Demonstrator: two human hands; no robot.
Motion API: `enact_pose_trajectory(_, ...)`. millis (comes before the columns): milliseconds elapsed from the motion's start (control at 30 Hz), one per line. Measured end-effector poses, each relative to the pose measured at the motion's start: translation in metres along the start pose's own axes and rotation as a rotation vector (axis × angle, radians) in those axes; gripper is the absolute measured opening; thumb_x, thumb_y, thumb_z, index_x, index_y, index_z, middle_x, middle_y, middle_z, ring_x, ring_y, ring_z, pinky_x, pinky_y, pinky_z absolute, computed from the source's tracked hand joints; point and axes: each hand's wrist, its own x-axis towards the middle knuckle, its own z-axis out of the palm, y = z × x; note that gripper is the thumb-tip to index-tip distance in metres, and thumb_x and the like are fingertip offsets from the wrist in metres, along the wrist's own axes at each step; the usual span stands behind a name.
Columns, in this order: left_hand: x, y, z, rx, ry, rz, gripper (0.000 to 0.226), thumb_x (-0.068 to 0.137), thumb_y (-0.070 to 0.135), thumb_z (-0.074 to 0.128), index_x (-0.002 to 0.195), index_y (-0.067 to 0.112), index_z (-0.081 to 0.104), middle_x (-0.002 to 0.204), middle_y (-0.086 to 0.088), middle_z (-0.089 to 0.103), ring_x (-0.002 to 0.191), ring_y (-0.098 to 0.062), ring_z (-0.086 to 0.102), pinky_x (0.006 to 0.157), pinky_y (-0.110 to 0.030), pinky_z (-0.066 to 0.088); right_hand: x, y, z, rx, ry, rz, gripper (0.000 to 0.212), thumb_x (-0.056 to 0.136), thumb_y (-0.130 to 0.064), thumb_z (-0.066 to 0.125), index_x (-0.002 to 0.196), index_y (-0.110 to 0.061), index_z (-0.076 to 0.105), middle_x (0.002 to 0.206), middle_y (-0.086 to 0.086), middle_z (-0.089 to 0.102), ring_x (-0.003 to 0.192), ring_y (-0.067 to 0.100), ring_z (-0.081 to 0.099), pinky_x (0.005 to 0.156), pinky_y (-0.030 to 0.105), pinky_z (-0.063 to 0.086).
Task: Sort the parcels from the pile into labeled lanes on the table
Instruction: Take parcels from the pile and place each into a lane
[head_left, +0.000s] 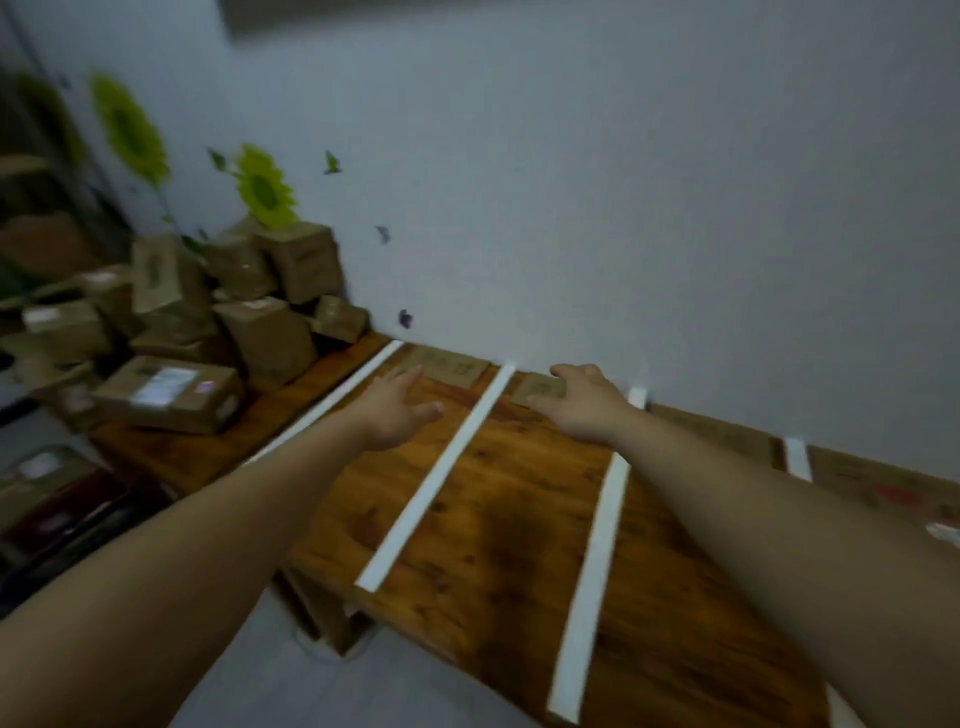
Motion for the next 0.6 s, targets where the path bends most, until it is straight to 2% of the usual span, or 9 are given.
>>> enact_pose_trajectory(167,-0.021,-0.11,-0.08,-0.045,0.063,-0.105,0.073,0.091,0.048,0.052,0.15,0.027,0.015,0.16,-0.003,0.006,0.146,-0.026,0.006,0.118,-0.044,0.015,0.027,-0.114,0.058,-0.062,-0.055,-0.102,0.074,0.087,-0.059,0.053,0.149,-0.023,0.032,0.149,0.011,0.032,0.133,0.032,0.038,0.109,0.042,0.036)
enact_pose_trajectory(333,-0.018,-0.2,-0.138,-0.141,0.113,-0.21,0.076,0.088,0.05,0.055,0.15,0.027,0.017,0.159,-0.004,0.013,0.144,-0.026,0.018,0.116,-0.044,0.023,0.069,-0.208,0.096,-0.111,-0.09,-0.234,0.069,0.092,-0.054,0.052,0.148,-0.02,0.031,0.151,0.012,0.031,0.134,0.032,0.037,0.107,0.038,0.034)
enact_pose_trajectory(433,-0.004,-0.245,-0.165,-0.169,0.166,-0.269,0.069,0.093,0.042,0.052,0.15,0.025,0.018,0.158,-0.005,0.013,0.143,-0.026,0.018,0.115,-0.041,0.023,0.11,-0.257,0.124,-0.109,-0.113,-0.296,0.069,0.091,-0.054,0.053,0.148,-0.021,0.032,0.15,0.012,0.031,0.133,0.031,0.038,0.108,0.039,0.037)
enact_pose_trajectory(600,0.048,-0.316,-0.223,-0.24,0.254,-0.339,0.071,0.092,0.042,0.054,0.15,0.028,0.017,0.159,-0.003,0.01,0.144,-0.027,0.017,0.11,-0.039,0.027,0.198,-0.339,0.169,-0.079,-0.135,-0.377,0.077,0.089,-0.059,0.052,0.151,-0.022,0.025,0.155,0.011,0.025,0.139,0.033,0.031,0.111,0.042,0.034)
